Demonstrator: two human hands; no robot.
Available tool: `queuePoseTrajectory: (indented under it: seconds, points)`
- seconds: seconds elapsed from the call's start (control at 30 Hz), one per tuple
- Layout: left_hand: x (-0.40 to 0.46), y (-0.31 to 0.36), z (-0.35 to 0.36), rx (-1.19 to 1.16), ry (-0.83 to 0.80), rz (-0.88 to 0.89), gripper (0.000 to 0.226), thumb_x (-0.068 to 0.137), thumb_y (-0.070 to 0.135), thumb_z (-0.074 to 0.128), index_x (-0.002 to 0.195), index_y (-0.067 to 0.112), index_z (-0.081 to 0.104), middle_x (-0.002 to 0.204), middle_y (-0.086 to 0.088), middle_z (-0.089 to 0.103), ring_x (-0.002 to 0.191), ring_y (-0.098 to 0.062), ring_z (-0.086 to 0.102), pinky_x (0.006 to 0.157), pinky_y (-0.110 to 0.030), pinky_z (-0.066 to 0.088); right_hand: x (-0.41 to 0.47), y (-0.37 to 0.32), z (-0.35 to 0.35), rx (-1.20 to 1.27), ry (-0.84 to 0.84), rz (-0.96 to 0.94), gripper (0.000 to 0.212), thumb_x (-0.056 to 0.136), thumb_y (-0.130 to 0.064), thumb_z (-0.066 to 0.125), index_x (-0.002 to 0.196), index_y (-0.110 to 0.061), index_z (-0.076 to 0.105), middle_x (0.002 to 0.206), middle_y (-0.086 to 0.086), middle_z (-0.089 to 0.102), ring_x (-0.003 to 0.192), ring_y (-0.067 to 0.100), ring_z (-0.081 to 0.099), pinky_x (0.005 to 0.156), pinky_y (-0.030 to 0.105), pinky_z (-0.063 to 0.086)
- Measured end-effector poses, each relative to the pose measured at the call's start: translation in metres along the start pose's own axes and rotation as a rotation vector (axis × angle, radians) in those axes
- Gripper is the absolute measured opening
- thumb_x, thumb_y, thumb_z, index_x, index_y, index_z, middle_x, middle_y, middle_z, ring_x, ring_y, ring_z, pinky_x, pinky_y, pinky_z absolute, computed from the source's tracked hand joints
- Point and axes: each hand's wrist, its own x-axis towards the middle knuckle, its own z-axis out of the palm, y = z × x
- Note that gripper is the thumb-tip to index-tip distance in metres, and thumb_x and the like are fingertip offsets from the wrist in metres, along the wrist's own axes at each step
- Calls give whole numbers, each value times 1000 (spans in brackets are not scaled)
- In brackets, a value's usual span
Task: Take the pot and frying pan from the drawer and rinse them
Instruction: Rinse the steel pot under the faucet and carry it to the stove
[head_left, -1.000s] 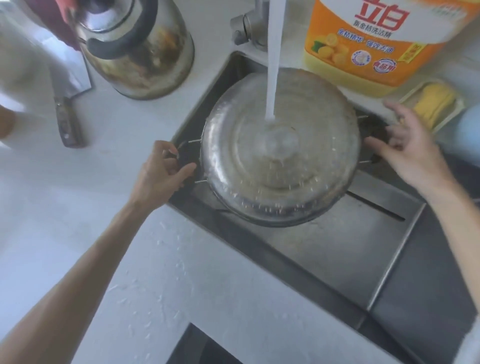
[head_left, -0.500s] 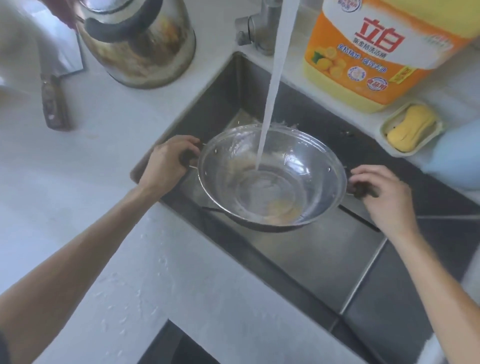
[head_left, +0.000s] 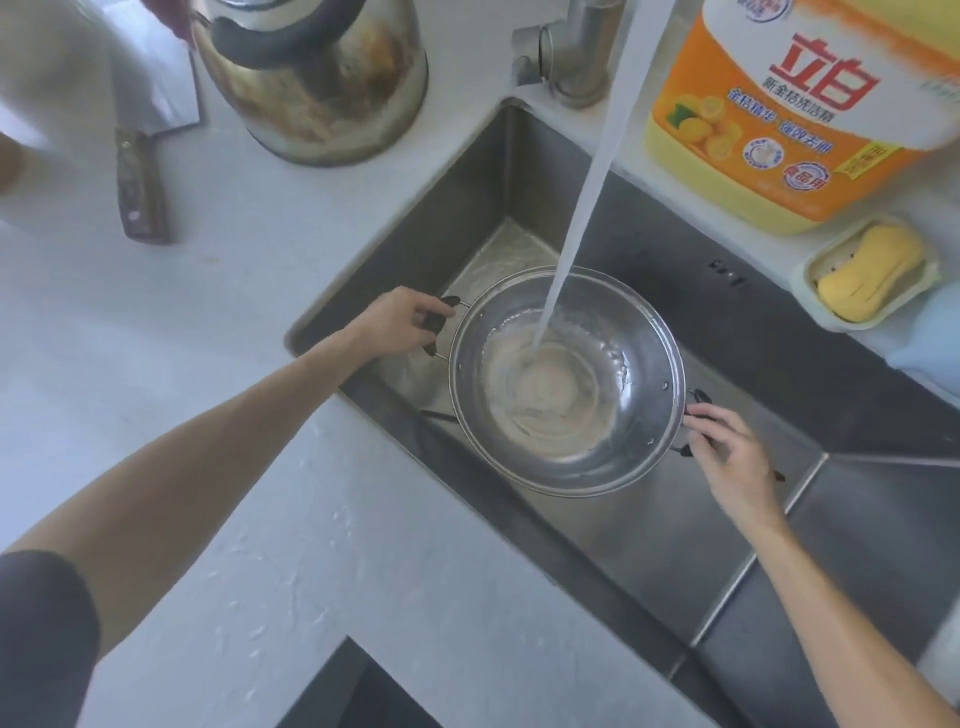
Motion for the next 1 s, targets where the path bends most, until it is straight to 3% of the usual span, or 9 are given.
queuePoseTrajectory:
  seconds: [0.1, 0.23, 0.4, 0.53, 0.6, 0.7, 0.77, 0.87, 1.0]
  points:
    - [9, 4, 6, 85, 2, 7, 43, 83, 1, 57, 119, 23, 63, 103, -5, 68, 97, -19, 65, 77, -17, 41, 1, 1, 11, 41, 23, 53, 68, 86, 8, 53, 84, -58, 66, 100, -40, 55, 93, -18, 53, 86, 1, 38]
    - [16, -4, 15, 86, 36, -1, 41, 82, -2, 57, 117, 18, 65, 121, -9, 64, 96, -22, 64, 80, -17, 43, 3, 5, 20, 34, -25, 79, 80, 85, 10, 54, 80, -70, 58, 97, -42, 53, 91, -19, 53, 84, -2, 35]
    - [23, -11, 25, 157, -66, -20, 47, 81, 5, 61, 125, 21, 59, 121, -10, 62, 100, -20, 59, 81, -17, 39, 4, 15, 19, 37, -20, 117, 79, 84, 12, 55, 77, -67, 60, 99, -24, 56, 89, -17, 54, 84, 0, 38]
    - [28, -9, 18, 226, -174, -52, 49, 88, 21, 58, 136, 23, 47, 139, -5, 50, 123, -23, 50, 98, -26, 36, 5, 18, 14, 29, -42, 147, 71, 85, 8, 55, 78, -62, 63, 99, -32, 58, 95, -12, 56, 89, 2, 38]
    - [26, 4, 6, 111, -18, 24, 51, 87, 29, 61, 136, 23, 47, 139, -3, 52, 124, -22, 52, 102, -27, 37, 5, 15, 10, 37, -60, 140, 68, 85, 7, 56, 81, -60, 65, 103, -31, 59, 99, -11, 56, 90, 2, 38]
    - [20, 48, -23, -399, 320, 252, 67, 77, 35, 67, 138, 21, 42, 119, -6, 63, 103, -17, 64, 94, -25, 49, 0, 13, 9, 99, -30, 161, 56, 85, 6, 57, 95, -48, 64, 119, -8, 61, 109, -4, 55, 88, -1, 37]
    - [26, 78, -42, -571, 390, 360, 73, 81, 33, 67, 143, 22, 32, 114, -5, 64, 95, -13, 66, 87, -20, 51, -2, 14, 8, 157, 25, 196, 53, 85, 3, 59, 106, -46, 55, 127, 1, 55, 117, 10, 53, 86, 0, 39]
    - [45, 114, -56, -521, 461, 397, 61, 90, 29, 58, 145, 16, 32, 107, 1, 64, 92, -11, 63, 89, -22, 49, -3, 8, 7, 233, -12, 242, 50, 87, -2, 59, 119, -38, 50, 128, -2, 52, 117, 14, 51, 95, 22, 37]
    - [60, 126, -51, -321, 603, 425, 49, 95, 26, 48, 140, 10, 41, 103, -4, 64, 92, -18, 61, 86, -35, 51, 0, 6, 6, 189, -158, 284, 49, 90, -9, 58, 134, -27, 46, 119, -3, 50, 103, 10, 50, 91, 27, 33]
